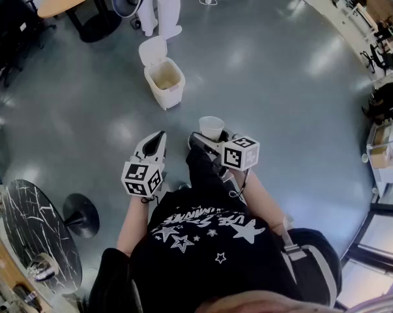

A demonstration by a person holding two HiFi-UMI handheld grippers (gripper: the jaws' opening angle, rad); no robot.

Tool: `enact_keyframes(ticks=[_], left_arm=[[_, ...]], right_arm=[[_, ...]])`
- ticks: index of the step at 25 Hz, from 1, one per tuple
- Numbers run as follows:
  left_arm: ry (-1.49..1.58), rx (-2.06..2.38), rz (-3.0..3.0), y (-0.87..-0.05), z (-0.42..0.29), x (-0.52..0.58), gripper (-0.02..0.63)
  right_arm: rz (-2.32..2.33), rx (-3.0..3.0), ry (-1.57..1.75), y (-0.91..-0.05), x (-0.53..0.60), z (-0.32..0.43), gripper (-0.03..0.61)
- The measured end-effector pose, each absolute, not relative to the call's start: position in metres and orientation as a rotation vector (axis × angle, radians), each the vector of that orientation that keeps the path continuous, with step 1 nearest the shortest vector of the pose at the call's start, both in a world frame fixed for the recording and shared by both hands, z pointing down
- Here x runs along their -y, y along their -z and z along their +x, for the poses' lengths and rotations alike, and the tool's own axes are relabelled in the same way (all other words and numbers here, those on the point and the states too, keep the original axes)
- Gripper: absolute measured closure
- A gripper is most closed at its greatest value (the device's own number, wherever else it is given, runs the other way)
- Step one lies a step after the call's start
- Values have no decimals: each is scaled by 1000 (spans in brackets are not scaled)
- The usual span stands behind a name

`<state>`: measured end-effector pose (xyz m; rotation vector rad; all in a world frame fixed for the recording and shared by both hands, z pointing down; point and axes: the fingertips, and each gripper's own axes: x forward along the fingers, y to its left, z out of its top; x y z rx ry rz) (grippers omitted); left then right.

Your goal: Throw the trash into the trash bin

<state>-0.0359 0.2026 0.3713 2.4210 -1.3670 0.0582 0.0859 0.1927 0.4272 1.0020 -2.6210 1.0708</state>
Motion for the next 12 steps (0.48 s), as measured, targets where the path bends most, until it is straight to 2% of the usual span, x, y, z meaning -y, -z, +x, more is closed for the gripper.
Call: enact_keyframes(ticks=[12], left_arm=[[-81, 1452, 2330, -366, -40, -149, 601]], right_arm=[[915, 2615, -1180, -423, -121, 85, 272]])
